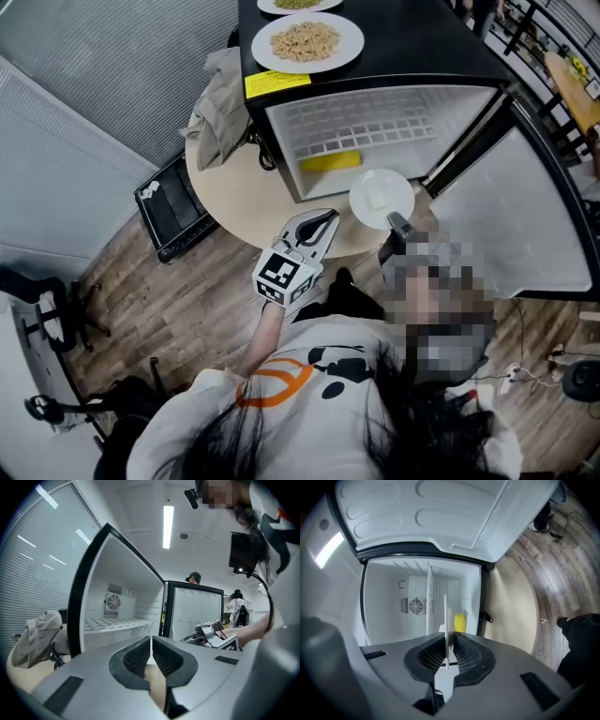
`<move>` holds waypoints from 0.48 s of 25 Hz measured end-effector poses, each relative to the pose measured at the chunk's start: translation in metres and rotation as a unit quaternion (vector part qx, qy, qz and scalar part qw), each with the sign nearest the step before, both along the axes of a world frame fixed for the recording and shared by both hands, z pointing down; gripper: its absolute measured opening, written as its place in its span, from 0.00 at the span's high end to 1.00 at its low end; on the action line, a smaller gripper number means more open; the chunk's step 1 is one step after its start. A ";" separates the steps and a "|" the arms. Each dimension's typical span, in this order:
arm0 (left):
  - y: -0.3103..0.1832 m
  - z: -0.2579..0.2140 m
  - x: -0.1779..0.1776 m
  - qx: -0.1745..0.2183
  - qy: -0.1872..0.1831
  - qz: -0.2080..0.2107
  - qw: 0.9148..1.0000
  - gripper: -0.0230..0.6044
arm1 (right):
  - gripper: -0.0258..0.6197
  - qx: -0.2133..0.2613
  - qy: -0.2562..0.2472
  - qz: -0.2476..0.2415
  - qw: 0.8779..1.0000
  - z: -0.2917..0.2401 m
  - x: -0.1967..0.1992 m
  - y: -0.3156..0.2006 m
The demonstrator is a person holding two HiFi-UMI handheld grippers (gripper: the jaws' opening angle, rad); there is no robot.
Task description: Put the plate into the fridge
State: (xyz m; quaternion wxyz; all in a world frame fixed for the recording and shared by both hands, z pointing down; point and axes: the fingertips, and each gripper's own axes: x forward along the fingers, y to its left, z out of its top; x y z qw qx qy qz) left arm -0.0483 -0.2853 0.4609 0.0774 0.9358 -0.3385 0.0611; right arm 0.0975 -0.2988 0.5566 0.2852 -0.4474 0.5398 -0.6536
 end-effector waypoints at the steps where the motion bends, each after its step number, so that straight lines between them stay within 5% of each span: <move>1: -0.005 0.001 0.005 -0.001 0.000 0.003 1.000 0.94 | 0.91 -0.003 -0.008 0.006 1.000 0.003 0.003 -0.007; 12: -0.040 0.015 0.036 -0.017 -0.011 0.023 1.000 0.94 | 0.91 -0.052 -0.013 0.055 0.997 0.063 0.017 -0.070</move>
